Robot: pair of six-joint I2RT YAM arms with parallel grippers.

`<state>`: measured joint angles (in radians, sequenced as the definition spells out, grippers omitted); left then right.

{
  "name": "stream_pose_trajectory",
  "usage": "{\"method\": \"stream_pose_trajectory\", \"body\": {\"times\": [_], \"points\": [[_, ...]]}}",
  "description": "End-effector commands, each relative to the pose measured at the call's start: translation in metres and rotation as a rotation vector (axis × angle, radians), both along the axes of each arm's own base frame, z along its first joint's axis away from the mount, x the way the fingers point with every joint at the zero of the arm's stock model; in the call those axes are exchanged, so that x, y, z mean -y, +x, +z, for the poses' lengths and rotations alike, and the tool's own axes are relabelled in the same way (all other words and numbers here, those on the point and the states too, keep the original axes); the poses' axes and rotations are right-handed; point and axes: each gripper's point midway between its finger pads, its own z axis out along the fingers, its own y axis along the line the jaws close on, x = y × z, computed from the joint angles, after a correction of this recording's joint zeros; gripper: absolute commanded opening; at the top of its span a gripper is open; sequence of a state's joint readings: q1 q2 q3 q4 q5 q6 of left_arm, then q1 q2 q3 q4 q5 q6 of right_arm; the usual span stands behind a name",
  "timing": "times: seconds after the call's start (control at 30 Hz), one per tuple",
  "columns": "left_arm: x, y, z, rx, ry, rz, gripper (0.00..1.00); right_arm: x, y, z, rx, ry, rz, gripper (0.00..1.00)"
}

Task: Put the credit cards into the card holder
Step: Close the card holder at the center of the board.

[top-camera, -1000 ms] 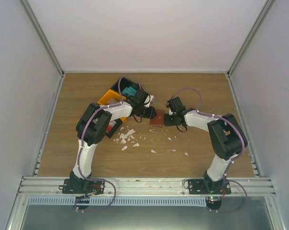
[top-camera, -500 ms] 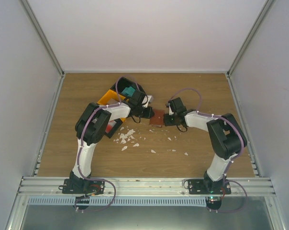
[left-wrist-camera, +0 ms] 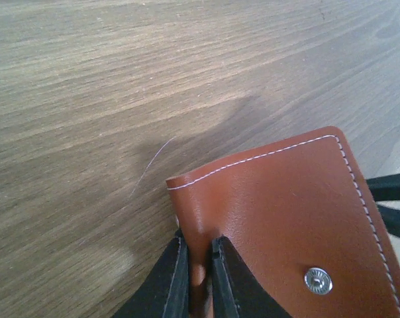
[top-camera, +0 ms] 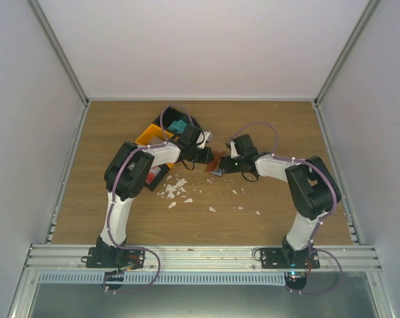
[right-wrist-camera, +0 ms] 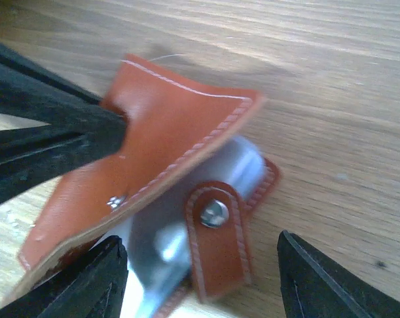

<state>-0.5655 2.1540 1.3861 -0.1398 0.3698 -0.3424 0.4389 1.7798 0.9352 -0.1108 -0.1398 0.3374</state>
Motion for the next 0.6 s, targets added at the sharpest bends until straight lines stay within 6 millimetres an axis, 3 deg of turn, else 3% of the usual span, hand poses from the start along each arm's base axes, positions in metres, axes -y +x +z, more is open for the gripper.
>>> {"method": "stream_pose_trajectory", "body": {"times": [0.0, 0.13, 0.27, 0.57], "points": [[-0.029, -0.09, -0.102, -0.332, 0.219, -0.073, 0.0, -0.04, 0.005, 0.009, 0.042, 0.077, 0.087, 0.63], [-0.029, -0.09, -0.101, -0.33, 0.218, -0.073, 0.0, -0.035, 0.004, -0.002, 0.028, -0.008, 0.058, 0.63], [-0.031, -0.089, -0.101, -0.324, 0.23, -0.069, 0.0, -0.009, 0.007, -0.006, 0.033, -0.122, -0.059, 0.6], [-0.039, -0.088, -0.105, -0.31, 0.274, -0.056, 0.0, 0.046, 0.004, 0.012, 0.066, -0.271, -0.328, 0.56]]}}
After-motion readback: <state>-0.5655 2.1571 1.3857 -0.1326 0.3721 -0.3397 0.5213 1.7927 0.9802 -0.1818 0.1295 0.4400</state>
